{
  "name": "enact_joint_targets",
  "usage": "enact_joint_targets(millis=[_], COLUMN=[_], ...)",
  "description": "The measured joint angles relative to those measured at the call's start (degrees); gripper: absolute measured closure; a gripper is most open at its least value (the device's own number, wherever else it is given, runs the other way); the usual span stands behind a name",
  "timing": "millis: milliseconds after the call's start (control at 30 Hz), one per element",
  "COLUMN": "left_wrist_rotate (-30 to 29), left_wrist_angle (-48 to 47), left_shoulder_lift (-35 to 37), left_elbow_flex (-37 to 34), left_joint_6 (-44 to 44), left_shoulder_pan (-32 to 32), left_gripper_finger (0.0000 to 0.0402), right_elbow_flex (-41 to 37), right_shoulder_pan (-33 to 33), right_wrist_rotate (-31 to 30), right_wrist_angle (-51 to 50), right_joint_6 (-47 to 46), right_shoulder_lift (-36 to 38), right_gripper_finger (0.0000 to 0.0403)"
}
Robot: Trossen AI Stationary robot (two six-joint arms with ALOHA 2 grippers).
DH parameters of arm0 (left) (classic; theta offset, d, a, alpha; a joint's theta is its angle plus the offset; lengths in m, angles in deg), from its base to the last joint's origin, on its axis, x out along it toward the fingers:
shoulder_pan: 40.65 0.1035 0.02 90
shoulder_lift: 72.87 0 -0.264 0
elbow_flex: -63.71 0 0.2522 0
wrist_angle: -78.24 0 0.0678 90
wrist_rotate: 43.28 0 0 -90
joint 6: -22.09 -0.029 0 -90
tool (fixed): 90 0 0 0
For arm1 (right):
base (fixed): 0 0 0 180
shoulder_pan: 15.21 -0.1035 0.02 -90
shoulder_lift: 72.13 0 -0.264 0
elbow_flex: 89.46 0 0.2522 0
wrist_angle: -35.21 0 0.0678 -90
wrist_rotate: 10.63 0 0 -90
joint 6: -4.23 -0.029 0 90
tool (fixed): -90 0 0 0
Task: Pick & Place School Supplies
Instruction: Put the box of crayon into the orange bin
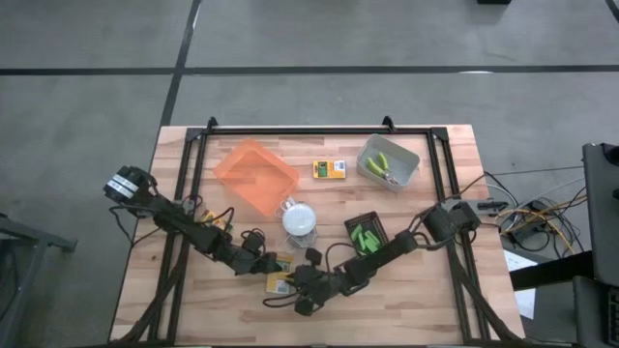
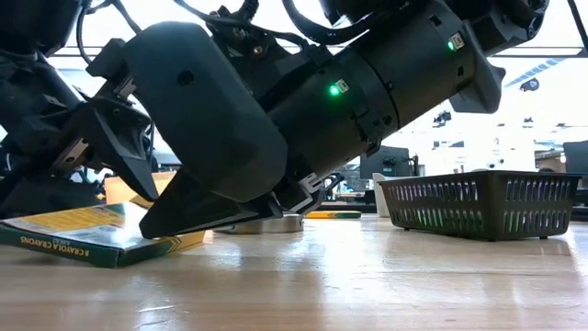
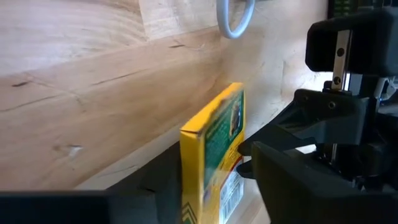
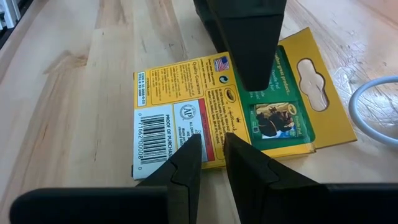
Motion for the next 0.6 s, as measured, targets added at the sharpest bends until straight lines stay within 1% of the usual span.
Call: enact_joint_targets(millis=[200,333,533,600], left_wrist_rotate=[0.0,0.0,0.0,0.0], left_wrist_angle=[-0.2,-0.2,-0.2,-0.2], left_shoulder_lift=[0.0,0.0,0.0,0.0], left_elbow_flex=[0.0,0.0,0.0,0.0], left_joint_6=[0.5,0.6,0.5,0.5], left_shoulder_pan=[0.0,0.0,0.0,0.0], left_gripper_finger=[0.0282,0.0316,0.0343,0.0346], right_elbow_flex=[0.0,0.0,0.0,0.0], right_shoulder_pan=[0.0,0.0,-0.1,-0.5], right_wrist_rotate=[0.0,0.0,-0.2,-2.2], right_wrist_angle=[-0.2,-0.2,-0.2,0.5], right_joint_6=[0.0,0.0,0.2,2.9], right_shoulder_lift=[0.0,0.0,0.2,0.4], right_gripper_finger=[0.0335,0.0335,0.0335,0.0335])
